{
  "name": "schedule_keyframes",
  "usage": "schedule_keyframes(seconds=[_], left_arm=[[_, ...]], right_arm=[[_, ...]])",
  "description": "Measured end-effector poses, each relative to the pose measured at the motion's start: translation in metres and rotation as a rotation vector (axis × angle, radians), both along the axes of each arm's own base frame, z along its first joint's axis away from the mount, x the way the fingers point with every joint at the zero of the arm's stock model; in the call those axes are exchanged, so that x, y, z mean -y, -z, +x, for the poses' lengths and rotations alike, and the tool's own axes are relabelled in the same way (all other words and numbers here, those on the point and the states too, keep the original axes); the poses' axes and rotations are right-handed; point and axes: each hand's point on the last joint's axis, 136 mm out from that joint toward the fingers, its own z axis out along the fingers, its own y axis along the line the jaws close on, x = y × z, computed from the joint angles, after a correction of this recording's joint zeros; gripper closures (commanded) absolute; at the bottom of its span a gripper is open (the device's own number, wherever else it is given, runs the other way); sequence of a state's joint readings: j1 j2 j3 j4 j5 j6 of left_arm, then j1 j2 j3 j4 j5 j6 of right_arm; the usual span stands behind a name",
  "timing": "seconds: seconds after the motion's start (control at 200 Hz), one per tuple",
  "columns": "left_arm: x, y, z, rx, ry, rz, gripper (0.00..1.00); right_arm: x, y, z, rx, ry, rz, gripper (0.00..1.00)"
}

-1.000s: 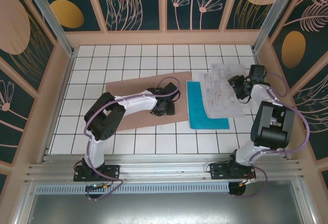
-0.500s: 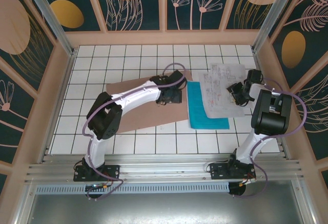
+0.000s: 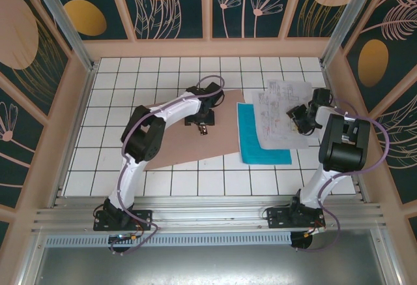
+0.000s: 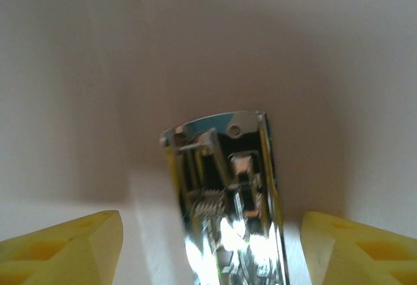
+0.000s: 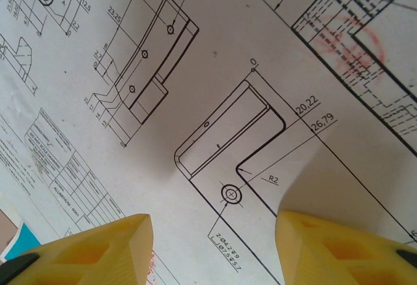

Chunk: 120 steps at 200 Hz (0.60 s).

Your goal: Put the files into the folder

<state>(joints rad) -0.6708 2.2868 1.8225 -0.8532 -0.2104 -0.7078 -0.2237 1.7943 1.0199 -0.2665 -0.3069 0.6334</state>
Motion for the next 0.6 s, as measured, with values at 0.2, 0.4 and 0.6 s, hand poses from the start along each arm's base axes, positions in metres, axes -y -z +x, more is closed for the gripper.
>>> schedule_keyframes(seconds=[0.2,0.4,0.6], left_arm=[[0.011,0.003,0.001,-0.005,0.035,-0.034,0.38],[0.032,0.004,0.009,0.009,0.093,-0.077,0.40],[0.061,0.001,0.020,0.046,0.157,-0.118,0.42]], right_arm=[[-0.007,0.001,0.000,-0.002,-0.016,0.001,0.46],[-0.020,0.002,0.000,0.021,-0.028,0.015,0.47],[-0.038,0.001,-0.004,0.037,-0.014,0.050,0.47]])
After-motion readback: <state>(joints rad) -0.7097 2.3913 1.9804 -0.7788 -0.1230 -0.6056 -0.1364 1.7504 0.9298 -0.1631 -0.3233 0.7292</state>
